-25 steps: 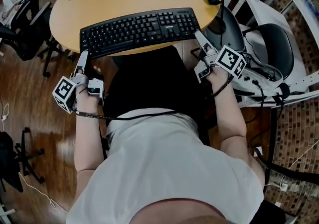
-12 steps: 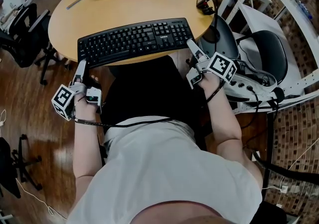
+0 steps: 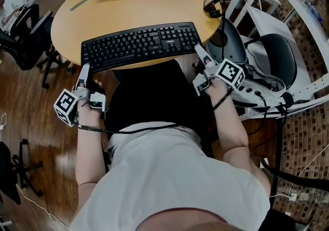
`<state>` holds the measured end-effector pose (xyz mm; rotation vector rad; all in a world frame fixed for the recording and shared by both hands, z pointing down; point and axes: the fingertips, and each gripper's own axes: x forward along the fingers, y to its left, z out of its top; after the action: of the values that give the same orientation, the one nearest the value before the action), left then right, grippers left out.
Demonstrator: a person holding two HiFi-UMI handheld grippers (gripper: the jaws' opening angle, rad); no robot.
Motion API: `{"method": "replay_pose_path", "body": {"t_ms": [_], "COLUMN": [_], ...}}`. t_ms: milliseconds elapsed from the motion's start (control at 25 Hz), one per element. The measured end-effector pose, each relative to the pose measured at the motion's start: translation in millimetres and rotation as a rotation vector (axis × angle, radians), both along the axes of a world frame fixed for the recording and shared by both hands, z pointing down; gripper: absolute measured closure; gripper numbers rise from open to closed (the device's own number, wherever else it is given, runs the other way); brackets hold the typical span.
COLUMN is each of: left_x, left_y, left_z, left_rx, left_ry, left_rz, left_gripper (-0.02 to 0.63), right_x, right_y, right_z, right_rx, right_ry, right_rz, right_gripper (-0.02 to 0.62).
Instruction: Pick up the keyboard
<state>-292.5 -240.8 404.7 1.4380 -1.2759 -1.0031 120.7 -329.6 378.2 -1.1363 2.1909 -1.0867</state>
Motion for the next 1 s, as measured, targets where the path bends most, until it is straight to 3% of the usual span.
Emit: {"method": "replay_pose_path", "body": {"t_ms": [320, 440, 1000], "left_x": [-1, 0, -3], "left_y": [2, -1, 2], "left_z": [-6, -12, -81], "left_rx": [-0.007, 0.031, 0.142], "left_ry": [-0.038, -0.032, -0.078], "left_rz": [-0.01, -0.011, -0.049], "left_gripper": [0.258, 0.258, 0.256], "right_x": [0, 1, -1], "right_y": [0, 0, 1], "right_z": [-6, -13, -98], "right_rx": [0.002, 0.02, 0.206], "right_ry": [-0.011, -0.014, -0.064], "right_rz": [0.014, 0.013, 0.015], "right_gripper": [0.453, 0.453, 0.453]}}
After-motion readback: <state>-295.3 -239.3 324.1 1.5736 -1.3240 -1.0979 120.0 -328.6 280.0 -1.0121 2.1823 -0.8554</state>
